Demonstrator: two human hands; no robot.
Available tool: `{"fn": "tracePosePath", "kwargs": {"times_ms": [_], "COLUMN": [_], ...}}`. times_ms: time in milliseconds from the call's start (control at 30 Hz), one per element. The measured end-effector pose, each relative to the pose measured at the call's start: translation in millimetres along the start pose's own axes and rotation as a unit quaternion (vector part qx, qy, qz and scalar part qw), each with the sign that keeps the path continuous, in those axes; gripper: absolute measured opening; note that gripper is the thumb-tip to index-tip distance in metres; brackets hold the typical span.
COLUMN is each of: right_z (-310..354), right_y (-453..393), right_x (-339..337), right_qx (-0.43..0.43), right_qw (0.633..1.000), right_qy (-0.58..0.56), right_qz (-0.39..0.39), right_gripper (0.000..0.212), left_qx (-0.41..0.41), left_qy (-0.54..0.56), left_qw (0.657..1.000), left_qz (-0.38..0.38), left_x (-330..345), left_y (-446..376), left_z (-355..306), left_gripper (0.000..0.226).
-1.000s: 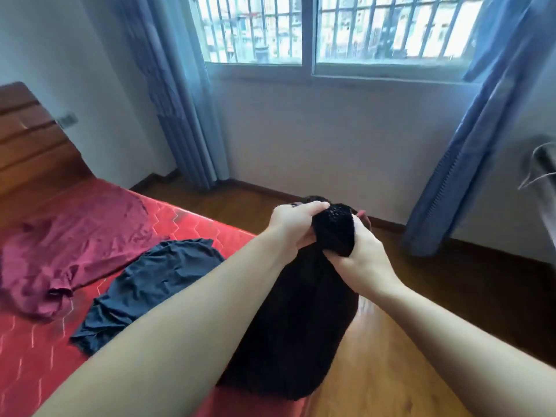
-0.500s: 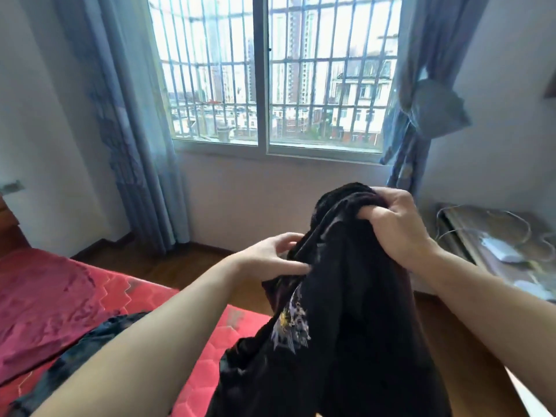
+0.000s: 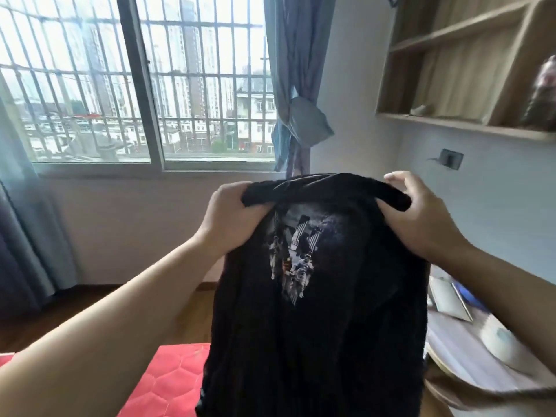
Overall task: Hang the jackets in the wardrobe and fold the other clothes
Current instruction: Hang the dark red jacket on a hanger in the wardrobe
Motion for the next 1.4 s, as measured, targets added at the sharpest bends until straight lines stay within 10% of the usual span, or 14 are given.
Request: {"fn": "tracePosePath", "kwargs": {"times_ms": [367,533,767,967,1400], "right_z": [29,53,69,86,154], "right_y": [39,62,102,140,297], "right_x": [-185,-266,-340,-377,-479], "right_qx": [-0.158,-0.125,0.073,0.16,0.309], "right_qw": [0.934,0.907,0.919,0.922,0.843], "right_qy": [0.305,0.371,0.354,0.33,0.139], "right_qz": [-0.097,-0.153,-0.159,-0.127,-0.418], "right_gripper": [0.044,0.041,0.048,0.034,0.024], "left_qx": [0.252,0.304,0.249,0.229,0.366], "left_qy": [-0.228,-0.405,-0.306,-0.129,0.182], "left_qw": [0.925,0.86,0.919,0.954,0.841], "left_qz": [0.172,0.067,0.009,0.146,0.354], "left_x": [-2,10,65,122,199], "left_y": [-13,-15,-10,-7,112], "left_z": [-218,-287,-355,-401,-509], "left_gripper": [0.032,0.051,0.03,0.037,0.038]}}
Point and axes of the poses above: each hand's wrist, its own y-axis away from the middle knuckle, its own x-axis out of the palm, z = x × y, the point moved 5 cm from there along -y, towards the middle knuckle, and after that the axes turned 3 degrees about -y, right-handed, at the moved point
